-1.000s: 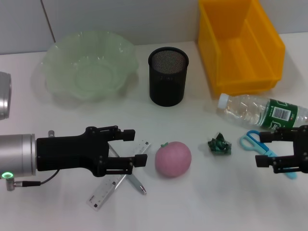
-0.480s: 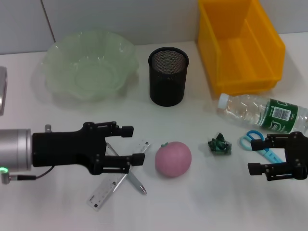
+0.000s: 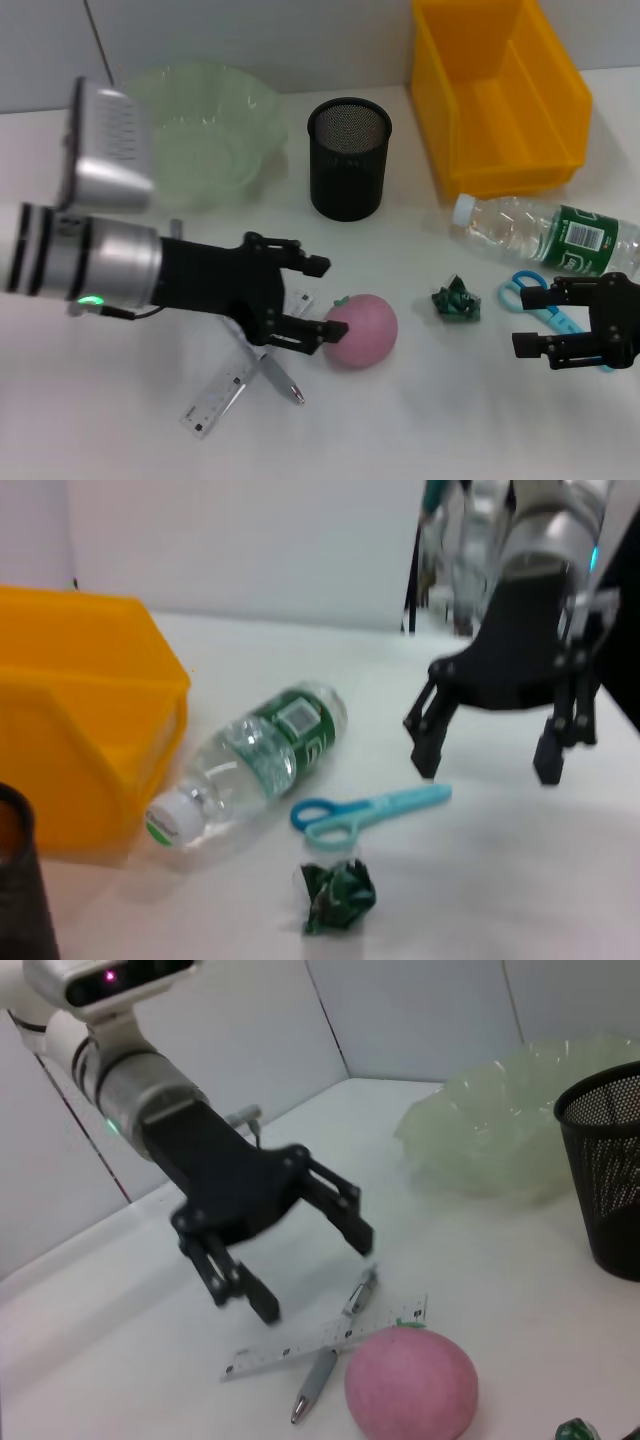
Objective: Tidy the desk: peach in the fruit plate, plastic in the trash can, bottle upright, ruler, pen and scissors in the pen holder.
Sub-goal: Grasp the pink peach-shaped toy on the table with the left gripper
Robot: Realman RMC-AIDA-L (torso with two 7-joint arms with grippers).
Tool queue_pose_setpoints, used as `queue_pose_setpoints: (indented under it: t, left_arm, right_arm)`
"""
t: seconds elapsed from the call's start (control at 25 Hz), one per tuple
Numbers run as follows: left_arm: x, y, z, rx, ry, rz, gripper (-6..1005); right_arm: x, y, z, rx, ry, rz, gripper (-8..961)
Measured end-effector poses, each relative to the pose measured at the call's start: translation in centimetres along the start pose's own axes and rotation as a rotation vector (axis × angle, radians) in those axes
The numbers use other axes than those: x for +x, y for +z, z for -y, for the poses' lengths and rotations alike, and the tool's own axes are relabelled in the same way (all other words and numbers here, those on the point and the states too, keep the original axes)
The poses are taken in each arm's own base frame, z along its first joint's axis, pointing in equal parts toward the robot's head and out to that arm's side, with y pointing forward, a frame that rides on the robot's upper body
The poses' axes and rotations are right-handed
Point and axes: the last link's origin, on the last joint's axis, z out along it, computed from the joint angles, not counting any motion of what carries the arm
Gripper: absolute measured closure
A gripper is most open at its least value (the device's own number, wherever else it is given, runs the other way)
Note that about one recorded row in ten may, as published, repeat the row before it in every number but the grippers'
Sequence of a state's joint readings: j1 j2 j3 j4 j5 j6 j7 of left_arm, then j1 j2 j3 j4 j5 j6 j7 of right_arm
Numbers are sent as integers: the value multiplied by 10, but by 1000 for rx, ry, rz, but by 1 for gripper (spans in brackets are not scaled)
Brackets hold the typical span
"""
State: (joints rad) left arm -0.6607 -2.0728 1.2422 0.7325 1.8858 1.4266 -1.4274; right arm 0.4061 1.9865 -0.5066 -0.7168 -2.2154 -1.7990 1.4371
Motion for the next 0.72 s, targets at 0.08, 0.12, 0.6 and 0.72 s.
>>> queue_pose_setpoints:
  t: [0.08,0.12,0.6,0.72]
  left_arm:
    - [3,9,3,4,30,36,258]
    - [3,9,3,4,30,36,260]
    - [7,41,5,7,131,173,280]
    - [7,46,5,14,143,197,285]
  right_arm:
    - [0,1,0,2,3,2,168]
    - [0,1,1,3,4,4,168]
    - [-4,2,3,4,0,15,168]
    - [-5,3,3,3,-2,15,168]
